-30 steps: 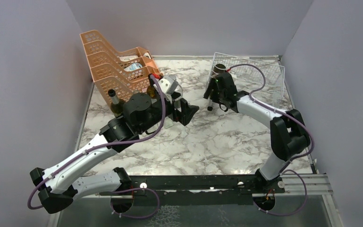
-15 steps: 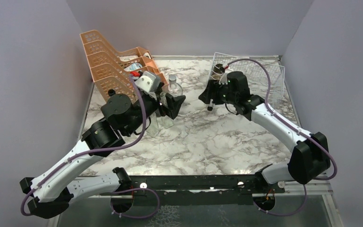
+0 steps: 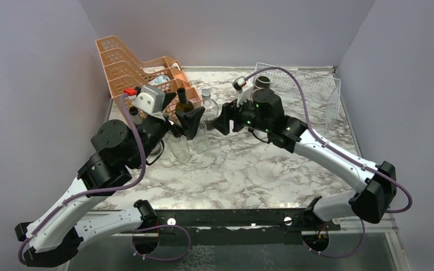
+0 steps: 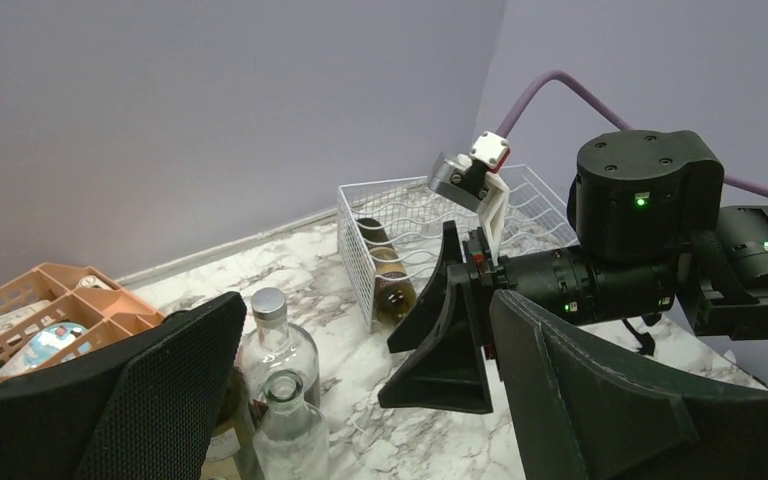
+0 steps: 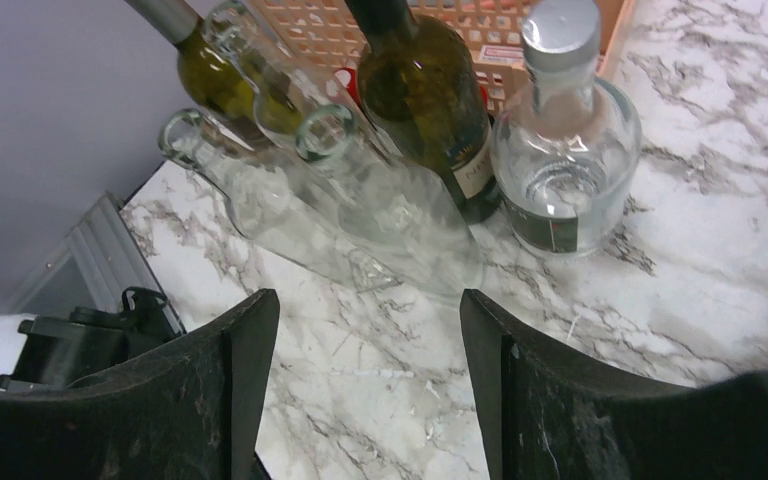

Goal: Put the wine bottle on the wine rack

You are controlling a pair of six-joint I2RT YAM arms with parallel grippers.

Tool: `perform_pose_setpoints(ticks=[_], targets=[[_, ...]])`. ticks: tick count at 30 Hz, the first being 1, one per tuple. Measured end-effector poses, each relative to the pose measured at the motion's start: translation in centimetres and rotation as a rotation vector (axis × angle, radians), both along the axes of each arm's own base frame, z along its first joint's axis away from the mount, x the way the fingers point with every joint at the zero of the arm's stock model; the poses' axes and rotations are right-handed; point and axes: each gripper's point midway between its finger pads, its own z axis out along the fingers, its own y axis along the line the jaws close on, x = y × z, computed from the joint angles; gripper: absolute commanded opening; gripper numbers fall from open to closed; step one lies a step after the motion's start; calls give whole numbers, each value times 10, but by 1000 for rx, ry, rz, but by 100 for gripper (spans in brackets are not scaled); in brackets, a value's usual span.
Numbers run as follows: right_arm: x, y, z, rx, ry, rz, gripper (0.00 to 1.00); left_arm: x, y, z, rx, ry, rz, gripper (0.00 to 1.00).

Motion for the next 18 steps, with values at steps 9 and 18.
perform_pose_setpoints(ticks=[9,18], targets=[[4,43,-3,-48,-50,21,70,-4,14,8,-20,-24,30,99],[28,73,-26,-105,-51,1,63,-6,21,14,-50,-46,43,99]])
